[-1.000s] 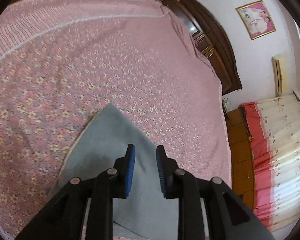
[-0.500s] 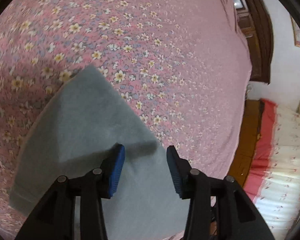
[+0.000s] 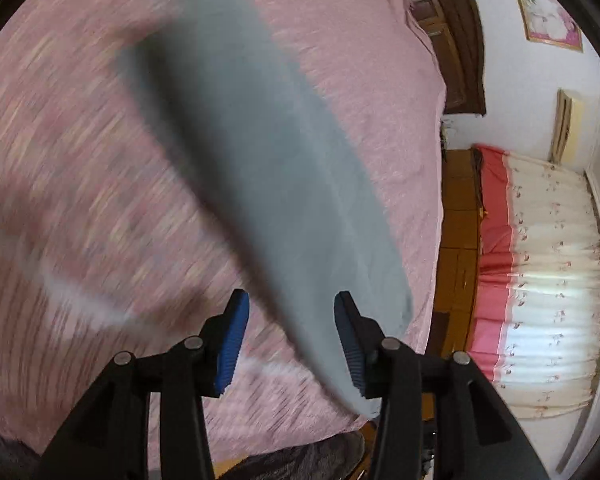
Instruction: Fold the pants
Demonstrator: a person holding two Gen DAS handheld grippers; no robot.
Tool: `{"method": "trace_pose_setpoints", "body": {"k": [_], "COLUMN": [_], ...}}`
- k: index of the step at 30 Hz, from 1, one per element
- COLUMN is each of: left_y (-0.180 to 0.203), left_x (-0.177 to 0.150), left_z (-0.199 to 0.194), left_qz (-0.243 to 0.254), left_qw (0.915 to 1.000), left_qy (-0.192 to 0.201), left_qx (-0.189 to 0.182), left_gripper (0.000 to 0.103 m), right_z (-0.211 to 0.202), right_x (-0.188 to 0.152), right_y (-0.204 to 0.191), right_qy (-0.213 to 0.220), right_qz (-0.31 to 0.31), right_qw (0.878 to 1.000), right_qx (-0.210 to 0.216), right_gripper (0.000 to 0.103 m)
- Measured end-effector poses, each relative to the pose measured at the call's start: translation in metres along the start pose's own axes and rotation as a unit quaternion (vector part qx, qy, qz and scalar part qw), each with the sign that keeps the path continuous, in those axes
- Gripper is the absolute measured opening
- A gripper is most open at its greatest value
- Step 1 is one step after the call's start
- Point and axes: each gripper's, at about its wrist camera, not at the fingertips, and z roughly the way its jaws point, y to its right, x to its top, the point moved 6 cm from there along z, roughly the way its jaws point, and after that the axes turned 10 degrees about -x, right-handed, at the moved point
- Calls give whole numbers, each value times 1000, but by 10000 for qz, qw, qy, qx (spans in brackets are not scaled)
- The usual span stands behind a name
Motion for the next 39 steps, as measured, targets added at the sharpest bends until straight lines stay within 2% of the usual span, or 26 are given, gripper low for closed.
{"method": "trace_pose_setpoints", "body": {"k": [2,4,9,11,12,16,20,24,27,30,32,33,35,37,39], "left_y": [-21,-38,-57,-59,-59,-57,-50,-58,-59,-59,-84,-89,-98,-121,-124], "left_x": [-9,-15,-15,-5,0,21,46,70,82,83,73,68,64,53,50], "left_z": [-3,-5,-16,-14,-12,-2,9,1,-7,-7,-29,-38,-45,-62,-76], "left_qz": [-129,-241,-214,-109,-71,1,30,-180,-254,-177,-93,-62,-41,5,77], "left_qw": [9999,9995,9979,9972,9968,9941,9895,9811,9782,9764,9754,9751,9758,9771,9748], "left_qy": [86,171,517,618,665,980,1325,1720,1814,1844,1854,1848,1805,1770,1872], "left_qx": [-63,-89,-326,-404,-438,-466,-568,-871,-979,-1109,-1188,-1221,-1236,-1182,-1211], "left_gripper": [46,46,47,48,48,48,48,48,48,48,48,46,38,19,11], "right_z": [18,19,1,9,9,24,35,36,46,67,95,115,147,185,214], "right_x": [5,12,23,39,35,-5,-40,-60,-74,-99,-116,-125,-140,-149,-149], "right_y": [22,37,32,-2,-4,-35,-97,-153,-180,-218,-266,-293,-325,-347,-358], "right_qy": [-74,66,368,249,164,-120,-422,-321,-261,-376,-590,-798,-1016,-1272,-1350], "right_qz": [217,384,228,253,263,90,-709,-1617,-1892,-1952,-1922,-1865,-1753,-1448,-1030], "right_qw": [9997,9992,9990,9991,9989,9982,9930,9831,9792,9717,9629,9565,9534,9524,9536], "right_qx": [6,19,80,214,363,587,846,797,680,1278,1802,2099,2236,2361,2486], "right_gripper": [2,1,2,3,5,7,8,9,11,11,12,15,25,27,31]}}
